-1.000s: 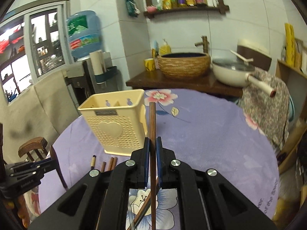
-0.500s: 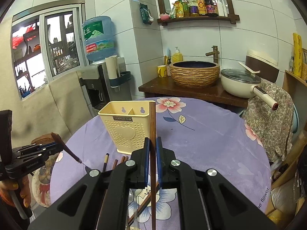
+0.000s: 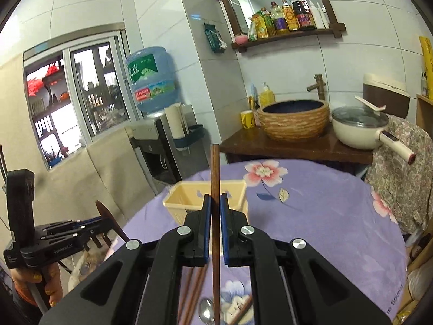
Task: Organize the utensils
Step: 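Lift the spoon with the left tool while the right tool carries the chopstick toward the holder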
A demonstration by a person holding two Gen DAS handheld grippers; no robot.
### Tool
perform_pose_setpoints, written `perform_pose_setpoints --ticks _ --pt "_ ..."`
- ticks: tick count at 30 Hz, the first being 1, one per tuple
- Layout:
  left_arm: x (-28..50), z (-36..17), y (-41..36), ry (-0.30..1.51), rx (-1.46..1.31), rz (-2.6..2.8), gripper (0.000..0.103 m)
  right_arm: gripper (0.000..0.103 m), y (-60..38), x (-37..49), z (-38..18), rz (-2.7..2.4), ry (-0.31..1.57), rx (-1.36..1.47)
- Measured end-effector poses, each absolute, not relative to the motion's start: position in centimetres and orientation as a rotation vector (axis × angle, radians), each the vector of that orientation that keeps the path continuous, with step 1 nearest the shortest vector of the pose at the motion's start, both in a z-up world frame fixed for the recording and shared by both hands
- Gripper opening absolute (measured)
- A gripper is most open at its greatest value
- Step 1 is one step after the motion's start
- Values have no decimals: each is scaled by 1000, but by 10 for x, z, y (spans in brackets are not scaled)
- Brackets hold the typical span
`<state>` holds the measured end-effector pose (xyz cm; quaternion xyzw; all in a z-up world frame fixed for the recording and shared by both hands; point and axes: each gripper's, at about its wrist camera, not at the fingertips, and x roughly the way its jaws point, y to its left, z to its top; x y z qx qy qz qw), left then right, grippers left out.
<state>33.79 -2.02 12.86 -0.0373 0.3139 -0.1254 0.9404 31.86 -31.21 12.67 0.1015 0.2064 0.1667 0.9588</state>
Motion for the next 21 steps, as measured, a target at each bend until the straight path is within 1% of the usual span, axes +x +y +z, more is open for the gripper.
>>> perform_pose_setpoints --ticks 4,6,9,11,14,17,21 --pt "355 178 -28 594 -80 -292 15 7 -305 342 168 332 344 227" --pt "369 204 -33 569 -84 -281 15 7 -302 353 191 301 278 222" --pt "392 231 -43 536 -85 -246 15 7 -297 372 223 247 184 222" --pt "406 239 -51 521 -79 -222 15 7 -292 385 233 202 137 202" --pt "426 235 -61 539 -79 -208 15 7 -282 406 227 142 97 169" --pt "443 216 -67 565 -87 -189 15 7 -275 422 202 101 83 147" --pt "456 184 -70 605 -92 -161 15 7 -272 441 157 84 154 157"
